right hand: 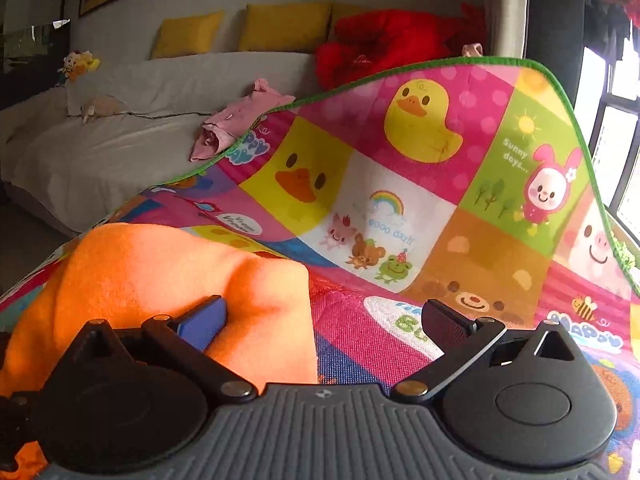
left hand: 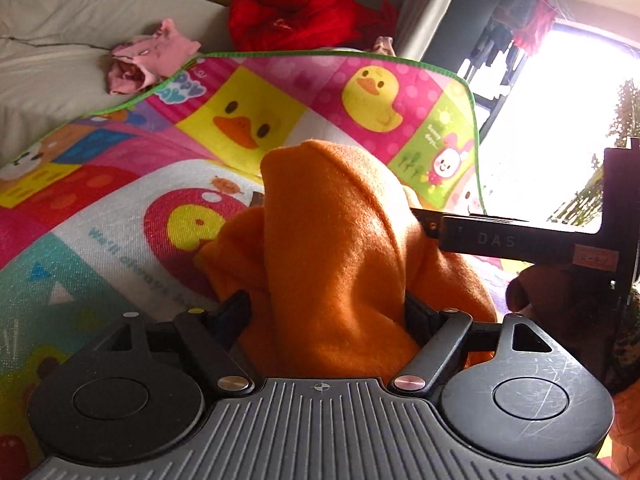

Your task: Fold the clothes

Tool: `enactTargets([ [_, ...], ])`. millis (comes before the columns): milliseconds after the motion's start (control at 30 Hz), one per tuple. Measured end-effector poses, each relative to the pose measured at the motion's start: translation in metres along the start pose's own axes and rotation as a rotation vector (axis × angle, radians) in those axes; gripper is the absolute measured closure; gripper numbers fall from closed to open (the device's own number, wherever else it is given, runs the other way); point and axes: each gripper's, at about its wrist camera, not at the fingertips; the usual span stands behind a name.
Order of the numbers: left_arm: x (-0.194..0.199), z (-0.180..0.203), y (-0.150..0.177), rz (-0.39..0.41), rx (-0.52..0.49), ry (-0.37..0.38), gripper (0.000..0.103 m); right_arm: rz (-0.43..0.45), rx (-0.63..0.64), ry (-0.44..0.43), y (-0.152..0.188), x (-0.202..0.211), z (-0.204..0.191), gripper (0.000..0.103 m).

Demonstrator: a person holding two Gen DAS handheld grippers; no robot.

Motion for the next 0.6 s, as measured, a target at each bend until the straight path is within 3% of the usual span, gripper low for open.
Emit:
enactTargets([
  [100,0.001,-0.001,0.000,0.002,0.009,0.000,0.017,0.042,-0.086,-0.069,0.006,0.027,0.014,0.000],
  [267,0.000,-0.002,-0.001,-0.003,0.013,-0.003,0.017,-0.025,-0.146,-0.100,0.046,0.042,0.023,0.000],
  [600,-0.005,0.001,-0.012,-0.016,-0.025,-0.073,0.018,-0.015,-0.114,-0.070,0.055,0.028,0.006,0.000],
])
Point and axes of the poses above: each gripper's, at about its wrist camera, not at the fingertips, and x roughly against the way its jaws point, z to its right, y to its underside, and after that the axes turned 10 degrees about z, right-handed
